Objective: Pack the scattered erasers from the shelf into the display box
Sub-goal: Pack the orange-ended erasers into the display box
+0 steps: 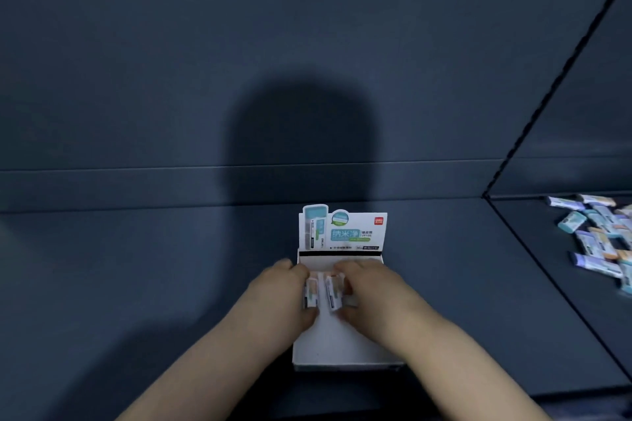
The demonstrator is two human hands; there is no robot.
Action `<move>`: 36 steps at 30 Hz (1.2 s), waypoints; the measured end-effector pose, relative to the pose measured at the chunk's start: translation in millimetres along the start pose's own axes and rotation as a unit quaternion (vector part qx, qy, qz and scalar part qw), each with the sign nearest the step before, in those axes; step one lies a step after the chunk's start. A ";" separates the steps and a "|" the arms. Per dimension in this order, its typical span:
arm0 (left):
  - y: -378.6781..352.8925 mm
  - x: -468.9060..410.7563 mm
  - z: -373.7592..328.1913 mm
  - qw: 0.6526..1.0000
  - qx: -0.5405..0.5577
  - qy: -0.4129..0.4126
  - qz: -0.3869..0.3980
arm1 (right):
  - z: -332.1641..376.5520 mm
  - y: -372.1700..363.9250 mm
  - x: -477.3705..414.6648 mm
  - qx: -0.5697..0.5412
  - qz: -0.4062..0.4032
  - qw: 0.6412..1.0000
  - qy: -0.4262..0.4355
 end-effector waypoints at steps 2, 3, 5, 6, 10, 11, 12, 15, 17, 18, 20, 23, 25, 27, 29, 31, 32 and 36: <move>-2.0 -1.6 -0.2 1.000 -0.005 0.005 0.005 | 1.2 0.1 -0.3 0.010 0.000 1.000 -0.012; -2.4 -2.4 -0.5 1.000 -0.009 0.009 0.007 | 2.3 0.0 -0.6 0.017 -0.001 1.000 -0.013; -2.2 -3.5 -2.0 1.000 -0.019 0.015 0.004 | 4.2 -0.2 -1.7 0.026 -0.010 1.000 -0.003; -2.3 -4.1 -2.9 1.000 -0.025 0.017 0.000 | 5.3 -0.2 -2.1 0.029 -0.016 0.999 0.005; -3.1 -6.8 -4.0 0.998 -0.041 0.029 -0.029 | 6.5 -3.0 -6.3 0.047 -0.035 0.997 0.042; -3.7 -7.7 -3.3 0.998 -0.045 0.035 -0.036 | 6.7 -3.5 -7.4 0.048 -0.039 0.997 0.046; -4.2 -8.5 -2.6 0.997 -0.050 0.040 -0.041 | 6.6 -3.8 -8.5 0.047 -0.043 0.997 0.045; -5.3 -12.7 0.3 0.996 -0.062 0.049 -0.051 | 3.9 -5.2 -14.8 0.008 -0.064 0.998 0.018; -7.0 -15.9 2.1 0.995 -0.073 0.055 -0.050 | 2.3 -5.5 -17.6 -0.012 -0.065 0.998 -0.008; -8.1 -17.1 2.9 0.994 -0.078 0.058 -0.049 | 2.2 -5.8 -18.3 -0.010 -0.065 0.998 -0.011; -9.6 -18.4 3.7 0.993 -0.086 0.060 -0.048 | 2.3 -5.5 -18.4 0.005 -0.071 0.997 -0.003; -9.4 -18.0 3.2 0.994 -0.086 0.052 -0.052 | 4.1 -4.2 -15.6 0.034 -0.071 0.997 0.011; -8.8 -16.8 2.4 0.994 -0.080 0.048 -0.053 | 4.3 -4.9 -15.4 0.056 -0.062 0.996 0.017; -8.5 -14.4 1.6 0.995 -0.072 0.048 -0.055 | 4.9 -4.5 -14.8 0.071 -0.059 0.996 0.021; -7.8 -11.1 0.5 0.995 -0.070 0.044 -0.060 | 4.7 -4.9 -14.5 0.072 -0.054 0.996 0.022; -6.5 -7.4 -1.1 0.995 -0.066 0.040 -0.070 | 5.4 -4.5 -13.6 0.067 -0.050 0.996 0.024; -5.5 -5.3 -1.6 0.994 -0.063 0.040 -0.076 | 6.5 -3.6 -12.6 0.059 -0.049 0.997 0.031; 4.3 5.9 -5.0 0.992 -0.070 0.052 -0.096 | 6.7 9.9 -0.6 -0.040 -0.075 0.994 0.068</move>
Point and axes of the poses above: each hand's wrist, its own x-axis away from the middle knuckle, its own y-axis out of the back of the hand, z = x × y, the point moved 4 cm from there along -x, towards the middle knuckle, and after that the axes turned 7 degrees about z, right-handed, at the moved point
